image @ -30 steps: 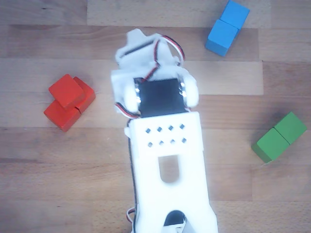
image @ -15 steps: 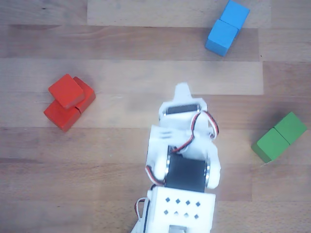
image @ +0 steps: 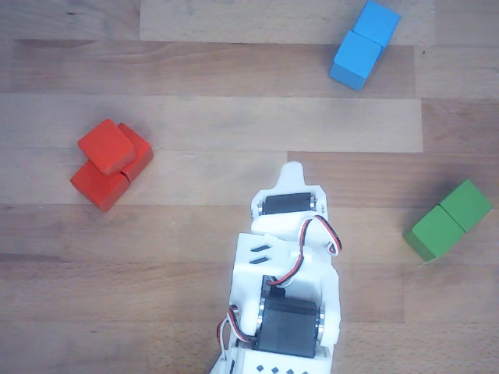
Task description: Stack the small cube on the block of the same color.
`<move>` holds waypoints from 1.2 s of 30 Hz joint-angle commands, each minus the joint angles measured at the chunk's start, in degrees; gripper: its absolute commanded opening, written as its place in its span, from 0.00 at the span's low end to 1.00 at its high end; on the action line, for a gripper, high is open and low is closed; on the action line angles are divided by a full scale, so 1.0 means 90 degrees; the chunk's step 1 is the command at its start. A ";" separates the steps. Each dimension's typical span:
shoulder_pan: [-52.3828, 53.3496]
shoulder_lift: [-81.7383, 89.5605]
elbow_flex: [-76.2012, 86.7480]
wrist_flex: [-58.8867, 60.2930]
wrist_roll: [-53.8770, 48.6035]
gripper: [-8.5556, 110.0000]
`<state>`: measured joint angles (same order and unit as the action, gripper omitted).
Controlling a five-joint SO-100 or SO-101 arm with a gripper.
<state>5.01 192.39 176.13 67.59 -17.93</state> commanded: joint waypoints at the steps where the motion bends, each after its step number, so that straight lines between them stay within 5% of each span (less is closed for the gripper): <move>1: 0.0029 0.0518 0.0020 0.0039 0.0059 0.07; 6: -0.0352 0.0596 -0.0029 0.0439 0.0234 0.07; 14: -0.0234 0.0615 -0.0146 0.0811 0.2021 0.07; 36: -0.0215 0.0586 -0.0176 0.0811 0.1602 0.07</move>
